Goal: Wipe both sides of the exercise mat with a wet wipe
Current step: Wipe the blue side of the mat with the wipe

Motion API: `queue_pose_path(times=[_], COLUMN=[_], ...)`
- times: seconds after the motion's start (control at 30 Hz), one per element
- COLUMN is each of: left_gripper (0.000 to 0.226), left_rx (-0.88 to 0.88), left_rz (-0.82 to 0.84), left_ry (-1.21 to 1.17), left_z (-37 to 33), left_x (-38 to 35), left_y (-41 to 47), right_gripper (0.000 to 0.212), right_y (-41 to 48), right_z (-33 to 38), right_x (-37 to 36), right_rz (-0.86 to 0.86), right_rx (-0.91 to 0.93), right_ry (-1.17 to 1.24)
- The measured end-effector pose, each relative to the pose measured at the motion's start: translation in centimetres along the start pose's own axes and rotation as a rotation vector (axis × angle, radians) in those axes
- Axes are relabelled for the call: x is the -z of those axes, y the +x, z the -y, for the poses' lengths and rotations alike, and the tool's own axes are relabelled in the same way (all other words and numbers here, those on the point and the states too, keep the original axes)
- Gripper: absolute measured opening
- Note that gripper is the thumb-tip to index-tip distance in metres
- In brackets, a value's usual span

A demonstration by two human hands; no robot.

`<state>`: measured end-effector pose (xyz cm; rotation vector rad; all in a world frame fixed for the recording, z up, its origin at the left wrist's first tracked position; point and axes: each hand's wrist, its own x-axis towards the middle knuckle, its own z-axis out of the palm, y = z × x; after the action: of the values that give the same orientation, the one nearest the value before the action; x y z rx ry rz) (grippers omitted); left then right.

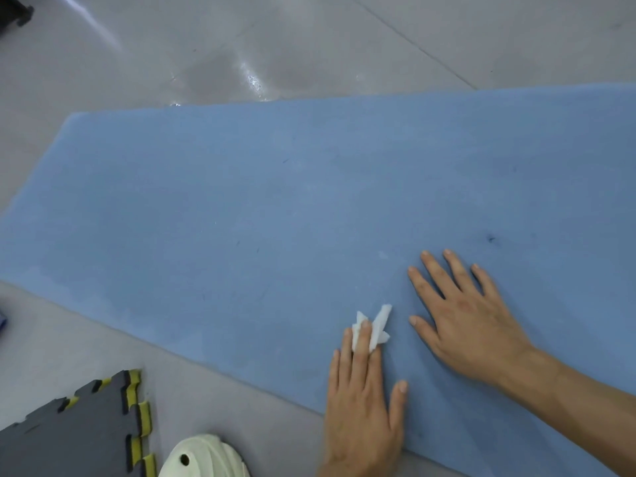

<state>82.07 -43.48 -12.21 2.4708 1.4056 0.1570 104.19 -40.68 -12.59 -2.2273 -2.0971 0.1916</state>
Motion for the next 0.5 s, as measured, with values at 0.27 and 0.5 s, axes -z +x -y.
queue_pose_path(times=[0.27, 0.5], left_gripper=[0.071, 0.080], left_rx=[0.146, 0.282], left_rz=[-0.003, 0.037], left_ry=[0.103, 0.050], left_z=[10.6, 15.1], left_x=[3.1, 5.9], left_y=[5.4, 12.7], right_gripper=[0.075, 0.075], right_y=[-0.2, 1.1], right_z=[-0.8, -1.7], right_x=[0.0, 1.0], right_rz=[-0.001, 0.070], right_rx=[0.028, 0.096], right_ry=[0.029, 0.005])
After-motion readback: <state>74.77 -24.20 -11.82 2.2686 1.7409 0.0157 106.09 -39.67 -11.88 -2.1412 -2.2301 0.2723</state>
